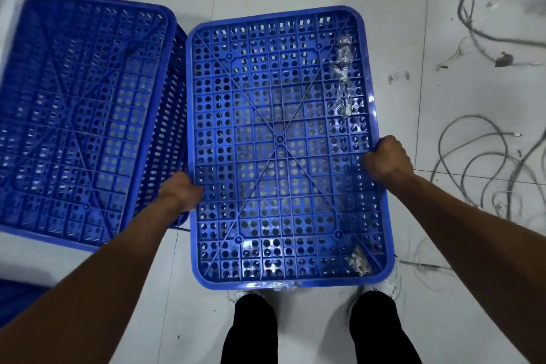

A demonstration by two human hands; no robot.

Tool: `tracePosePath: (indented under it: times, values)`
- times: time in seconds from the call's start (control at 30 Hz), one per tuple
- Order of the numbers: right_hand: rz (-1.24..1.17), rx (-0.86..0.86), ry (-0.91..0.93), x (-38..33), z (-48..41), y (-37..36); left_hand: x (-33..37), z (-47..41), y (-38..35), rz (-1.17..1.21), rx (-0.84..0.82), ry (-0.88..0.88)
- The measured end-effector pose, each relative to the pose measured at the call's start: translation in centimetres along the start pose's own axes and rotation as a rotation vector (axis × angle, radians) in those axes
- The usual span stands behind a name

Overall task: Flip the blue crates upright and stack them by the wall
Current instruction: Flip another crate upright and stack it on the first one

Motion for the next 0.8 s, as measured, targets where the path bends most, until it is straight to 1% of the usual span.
tracePosePath:
  times: [0.13, 0.3, 0.53, 0.67, 0.8]
  values:
    - [0.028, 0.026, 0.044, 2.2, 0.5, 3.7, 2.0, 3.2, -2.4, 0.018, -0.047, -0.009]
    - [-0.003, 0.054, 0.066, 5.6, 0.5, 8.6, 5.9, 6.6, -5.1, 0.026, -0.061, -0.034]
    - [-0.004, 0.111, 0.037, 11.5, 0.6, 14.4, 11.0, 10.1, -9.3, 0.028, -0.051, -0.07]
    - [-0.021, 0.169, 0.024, 15.0, -0.1, 16.5, 13.4, 10.7, -12.1, 0.046, -0.08, -0.134]
    - [-0.021, 0.204, 0.01, 18.1, -0.6, 16.5, 14.4, 10.3, -15.3, 0.066, -0.099, -0.174]
Point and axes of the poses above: each hand's wrist, its own z-axis away from the middle knuckle, its own y-axis out of the back of the hand, x = y × z, the point moved 10 cm from there along -z, towards the middle knuckle, and after that the axes turned 12 degrees about z, right-handed, at the moved point
